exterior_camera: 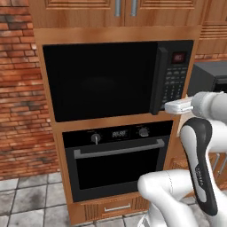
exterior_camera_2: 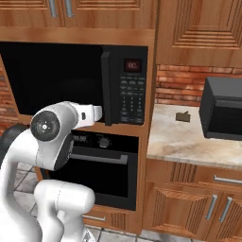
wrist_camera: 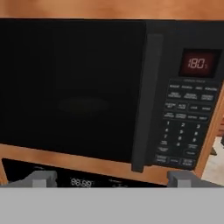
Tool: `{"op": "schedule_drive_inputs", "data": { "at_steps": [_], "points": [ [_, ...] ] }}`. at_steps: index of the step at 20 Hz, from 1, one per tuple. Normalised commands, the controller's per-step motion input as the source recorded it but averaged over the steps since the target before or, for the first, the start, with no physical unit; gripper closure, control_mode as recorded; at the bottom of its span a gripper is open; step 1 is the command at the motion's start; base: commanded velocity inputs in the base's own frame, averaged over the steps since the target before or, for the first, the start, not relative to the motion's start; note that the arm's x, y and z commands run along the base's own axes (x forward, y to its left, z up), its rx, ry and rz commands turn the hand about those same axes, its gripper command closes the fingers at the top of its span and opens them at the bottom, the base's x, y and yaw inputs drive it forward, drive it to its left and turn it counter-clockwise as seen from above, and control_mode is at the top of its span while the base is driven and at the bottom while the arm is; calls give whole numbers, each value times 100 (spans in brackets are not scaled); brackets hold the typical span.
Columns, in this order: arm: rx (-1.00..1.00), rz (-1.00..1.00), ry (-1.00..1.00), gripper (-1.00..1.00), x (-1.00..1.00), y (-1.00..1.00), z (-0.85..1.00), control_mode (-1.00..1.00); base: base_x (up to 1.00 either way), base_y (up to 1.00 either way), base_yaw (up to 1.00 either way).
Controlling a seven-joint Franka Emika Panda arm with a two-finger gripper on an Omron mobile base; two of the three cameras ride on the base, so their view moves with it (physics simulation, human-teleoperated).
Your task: Open the microwave door.
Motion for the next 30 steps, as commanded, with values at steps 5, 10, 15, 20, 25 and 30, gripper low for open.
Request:
{"op": "schedule_drive_inputs", "data": {
  "at_steps": [5, 10, 15, 20, 25, 30],
  "points": [
    [0, 8, -8, -100, 46, -15, -2, -100, 0, 0, 0],
    [0, 1, 0, -100, 44, -2, 0, -100, 0, 0, 0],
    [0, 0, 1, -100, 52, 0, 0, -100, 0, 0, 0],
    [0, 0, 0, -100, 51, -7, 0, -100, 0, 0, 0],
    [0, 0, 0, -100, 52, -9, 0, -100, 0, 0, 0],
    [0, 0, 0, -100, 58, -5, 0, -100, 0, 0, 0]
  ]
}}
